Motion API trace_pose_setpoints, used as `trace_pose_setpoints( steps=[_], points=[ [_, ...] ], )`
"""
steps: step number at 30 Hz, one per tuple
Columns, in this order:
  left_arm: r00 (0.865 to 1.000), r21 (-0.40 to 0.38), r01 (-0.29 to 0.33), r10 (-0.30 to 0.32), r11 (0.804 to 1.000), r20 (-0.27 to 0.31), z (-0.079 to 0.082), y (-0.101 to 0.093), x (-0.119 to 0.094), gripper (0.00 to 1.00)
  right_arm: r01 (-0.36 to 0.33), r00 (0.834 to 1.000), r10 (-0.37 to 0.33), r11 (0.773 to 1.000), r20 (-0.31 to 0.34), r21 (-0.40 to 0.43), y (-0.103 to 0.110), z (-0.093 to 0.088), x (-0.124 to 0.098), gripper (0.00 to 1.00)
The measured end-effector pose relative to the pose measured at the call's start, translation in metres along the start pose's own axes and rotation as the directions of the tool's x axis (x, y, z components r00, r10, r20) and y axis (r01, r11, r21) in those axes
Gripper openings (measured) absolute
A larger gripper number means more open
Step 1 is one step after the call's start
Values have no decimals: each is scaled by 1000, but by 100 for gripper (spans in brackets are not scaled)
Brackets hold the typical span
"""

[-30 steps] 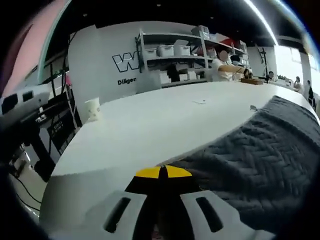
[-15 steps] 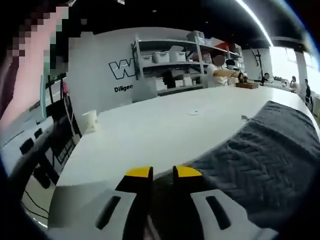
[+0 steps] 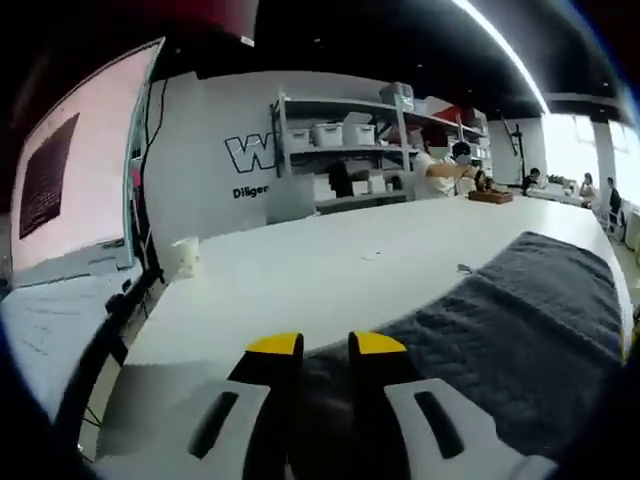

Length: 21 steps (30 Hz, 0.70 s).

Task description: Open the folded towel by lifting each exposed corner and separating the folded layers until the towel lies flat within the target outline without major curled edges

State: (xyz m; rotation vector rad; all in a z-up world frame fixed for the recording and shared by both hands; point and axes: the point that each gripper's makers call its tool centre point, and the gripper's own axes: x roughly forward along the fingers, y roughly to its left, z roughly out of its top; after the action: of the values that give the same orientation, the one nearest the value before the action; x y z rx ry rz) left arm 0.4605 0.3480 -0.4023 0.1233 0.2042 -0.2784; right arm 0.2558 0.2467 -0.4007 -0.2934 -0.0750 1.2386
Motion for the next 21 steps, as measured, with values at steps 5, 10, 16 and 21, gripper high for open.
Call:
trace_pose_setpoints(
  steps=[5,10,16,21],
  points=[
    [1000,-10,13,-13,1000,19,4,-17,-12,21,17,1000,-17,1000,-7,14,-6,-5,-13,7],
    [999,-13,30,-30,999,44,4,-38,-22,24,39,999,-39,999,-10,4,-15,-2,-26,9],
    [997,-13,52,-52,999,50,4,-53,-27,36,64,998,-64,998,-7,6,-22,-1,-30,10],
    [993,-23,64,-61,998,99,14,-72,-38,42,140,989,-140,990,-39,0,-38,-7,-40,18]
  ],
)
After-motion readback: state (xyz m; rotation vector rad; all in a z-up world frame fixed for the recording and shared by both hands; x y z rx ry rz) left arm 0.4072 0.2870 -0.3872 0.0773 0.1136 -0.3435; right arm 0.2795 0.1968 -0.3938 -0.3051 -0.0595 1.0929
